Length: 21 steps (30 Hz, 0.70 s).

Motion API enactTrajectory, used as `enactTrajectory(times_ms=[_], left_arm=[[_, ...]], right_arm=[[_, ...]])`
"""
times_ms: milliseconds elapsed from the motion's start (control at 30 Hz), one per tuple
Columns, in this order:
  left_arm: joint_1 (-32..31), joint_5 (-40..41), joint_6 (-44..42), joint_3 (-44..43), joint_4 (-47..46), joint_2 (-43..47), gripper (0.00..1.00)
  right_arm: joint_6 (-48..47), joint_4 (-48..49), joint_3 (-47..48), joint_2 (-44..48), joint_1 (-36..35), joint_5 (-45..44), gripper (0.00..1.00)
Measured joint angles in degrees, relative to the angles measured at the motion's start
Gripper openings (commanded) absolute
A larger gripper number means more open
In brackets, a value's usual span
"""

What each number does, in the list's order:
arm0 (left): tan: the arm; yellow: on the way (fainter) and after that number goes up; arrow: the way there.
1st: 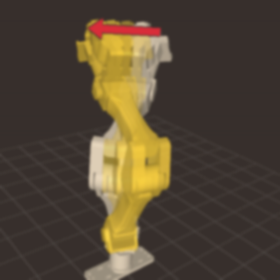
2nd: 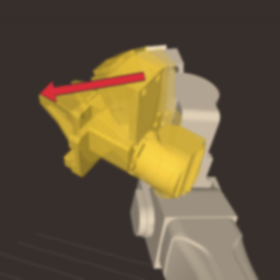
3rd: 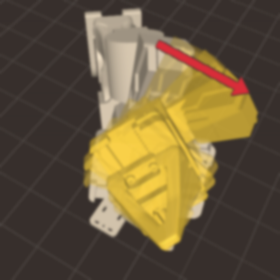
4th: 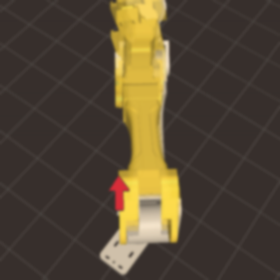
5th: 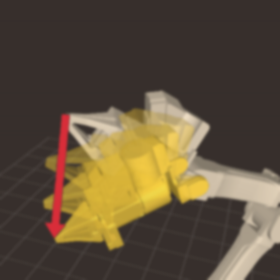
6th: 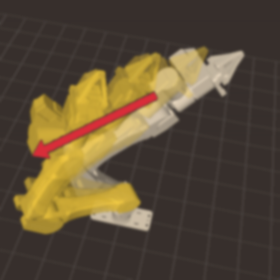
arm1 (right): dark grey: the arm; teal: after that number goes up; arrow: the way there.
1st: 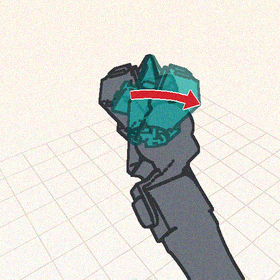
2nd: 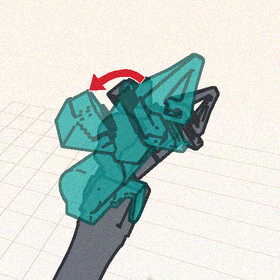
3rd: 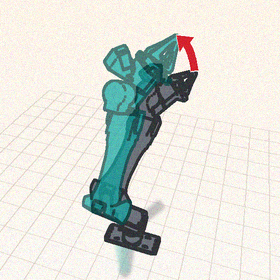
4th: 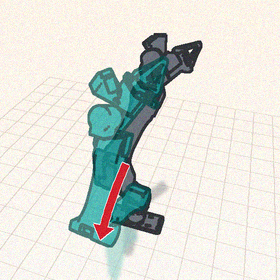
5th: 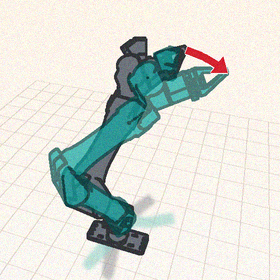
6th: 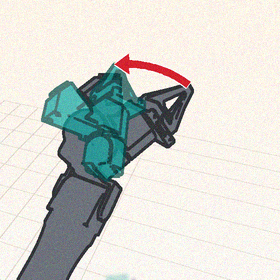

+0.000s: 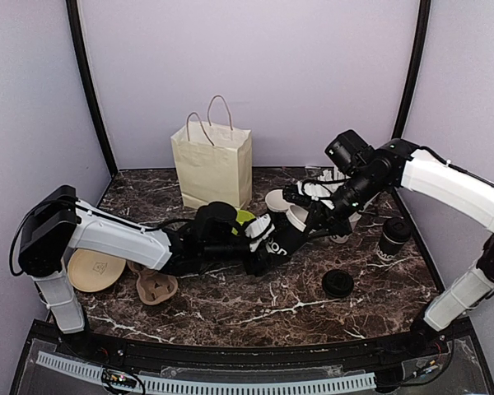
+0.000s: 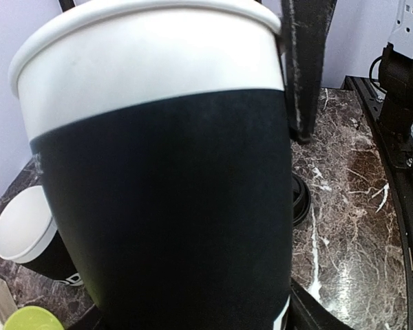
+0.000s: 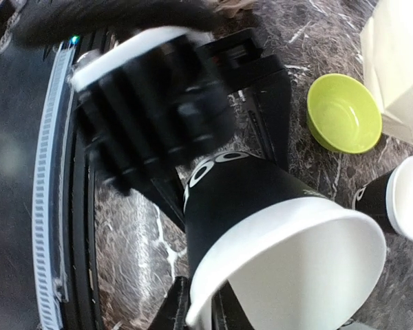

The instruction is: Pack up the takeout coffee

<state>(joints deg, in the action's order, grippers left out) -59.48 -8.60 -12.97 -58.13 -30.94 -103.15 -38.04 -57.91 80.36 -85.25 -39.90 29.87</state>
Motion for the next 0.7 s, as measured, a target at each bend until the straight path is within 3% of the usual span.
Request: enactTrajectory(times_ms=[167,300,500,700], left_arm=[[-0.1,1.6,0.8,2.2,-0.2,1.8,0.89],[-0.1,4.7,1.4,6.8,3.2,8.6,0.97],[0.6,12.9,5.0,13.4,11.3,27.3,0.99],[6.0,25.0,10.7,14.5,16.2,40.5,0.99]], right_arm=[[0.0,-0.3,0.7,-0.2,-1.0,-1.8,0.0],[0.1,0.0,1.8,-0.9,-1.7,-6.1,0.0],[-0.4,0.9,1.9,-4.8,-7.5,-12.4,0.0],[-0.7,2.0,3.8,-13.0,-15.8,-18.9,0.0]])
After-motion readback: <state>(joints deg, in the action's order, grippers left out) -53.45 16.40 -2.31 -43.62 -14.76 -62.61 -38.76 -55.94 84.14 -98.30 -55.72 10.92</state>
